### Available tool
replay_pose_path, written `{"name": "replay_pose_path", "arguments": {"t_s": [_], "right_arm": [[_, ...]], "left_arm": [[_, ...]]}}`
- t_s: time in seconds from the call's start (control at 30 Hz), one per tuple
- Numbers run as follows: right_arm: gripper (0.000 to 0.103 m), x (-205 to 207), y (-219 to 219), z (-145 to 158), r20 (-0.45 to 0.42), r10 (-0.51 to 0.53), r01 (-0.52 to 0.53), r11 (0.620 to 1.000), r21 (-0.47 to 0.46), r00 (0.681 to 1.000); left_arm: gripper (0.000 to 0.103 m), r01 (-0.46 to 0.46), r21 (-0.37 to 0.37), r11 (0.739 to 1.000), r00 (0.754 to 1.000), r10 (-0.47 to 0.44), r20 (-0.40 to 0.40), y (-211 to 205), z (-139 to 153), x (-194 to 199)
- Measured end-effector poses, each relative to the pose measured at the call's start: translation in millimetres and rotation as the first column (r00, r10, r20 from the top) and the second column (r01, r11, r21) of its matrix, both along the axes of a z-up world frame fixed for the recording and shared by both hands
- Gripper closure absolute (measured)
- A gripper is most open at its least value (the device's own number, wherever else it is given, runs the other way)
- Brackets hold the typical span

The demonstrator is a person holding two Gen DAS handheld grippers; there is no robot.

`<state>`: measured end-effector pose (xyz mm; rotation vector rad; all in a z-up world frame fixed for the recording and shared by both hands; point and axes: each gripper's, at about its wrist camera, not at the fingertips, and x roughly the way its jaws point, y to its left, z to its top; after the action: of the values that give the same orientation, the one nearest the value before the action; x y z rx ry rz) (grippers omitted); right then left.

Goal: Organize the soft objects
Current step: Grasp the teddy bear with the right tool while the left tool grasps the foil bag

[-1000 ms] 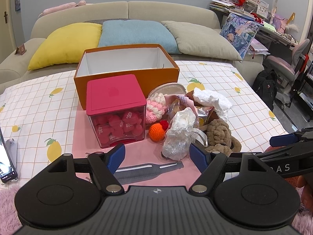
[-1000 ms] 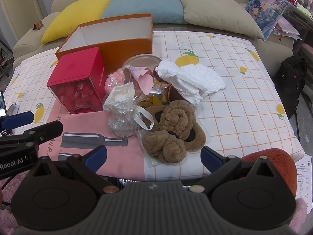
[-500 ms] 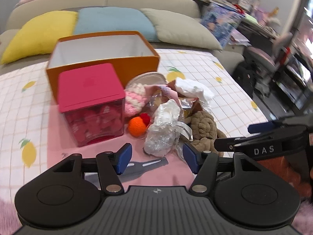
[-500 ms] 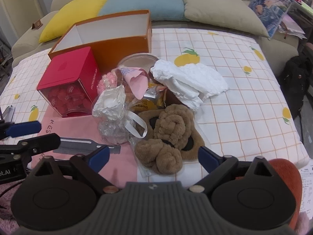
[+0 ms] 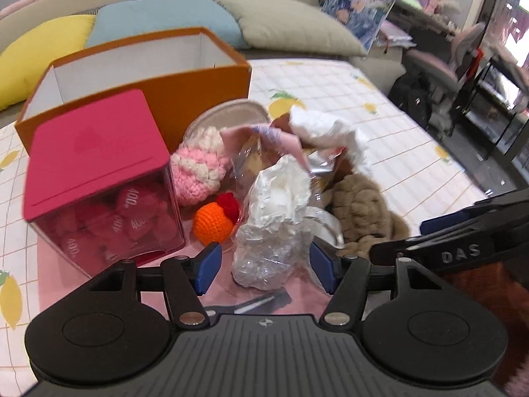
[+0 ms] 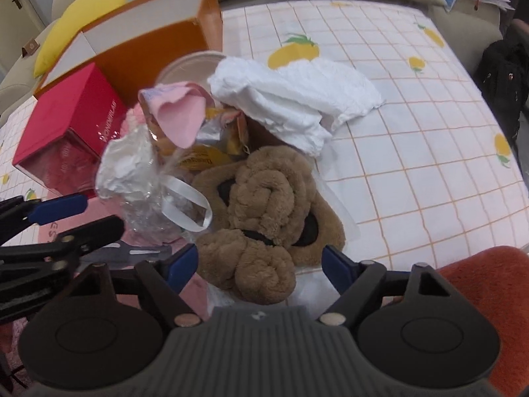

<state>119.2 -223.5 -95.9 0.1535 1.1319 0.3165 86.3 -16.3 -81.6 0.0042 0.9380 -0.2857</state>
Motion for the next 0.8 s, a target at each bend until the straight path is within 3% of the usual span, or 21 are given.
{"name": "replay_pose_path", "arguments": {"t_s": [0.23,0.43,0.5,0.57,0.63,0.8], "right_arm": [[0.03,9,2,-18,-0.043,0.01,-0.011,1.0,-0.016,0.999],[0.033,18,1,-29,-0.057,-0.005,0.006,1.0,0.015,0.998],[0.038,17,-2,-32,-0.076,-0.006,0.009,0.999,0.035,0.997],[0.048,19,-2,-36,-0.095,0.002,0.005,0.997,0.071,0.995],[0.052,18,1,-35,-0.085,0.011,-0.005,0.998,0.067,0.996],[0.06,15,7,-27,-0.05,0.034,-0.032,0.998,0.049,0.998]], "left_arm": [[0.03,0.045,0.058,0.997,0.999,-0.045,0.003,-11,-17,18],[0.031,0.041,0.045,0.998,0.999,-0.04,-0.015,-14,-24,27],[0.031,0.04,0.027,0.999,0.999,-0.039,-0.035,-13,-28,30],[0.033,0.042,0.023,0.999,0.996,-0.041,-0.074,-15,-36,33],[0.044,0.049,0.02,0.999,0.994,-0.046,-0.099,-15,-42,33],[0.055,0.044,0.016,0.999,0.996,-0.043,-0.079,-8,-37,25]]}}
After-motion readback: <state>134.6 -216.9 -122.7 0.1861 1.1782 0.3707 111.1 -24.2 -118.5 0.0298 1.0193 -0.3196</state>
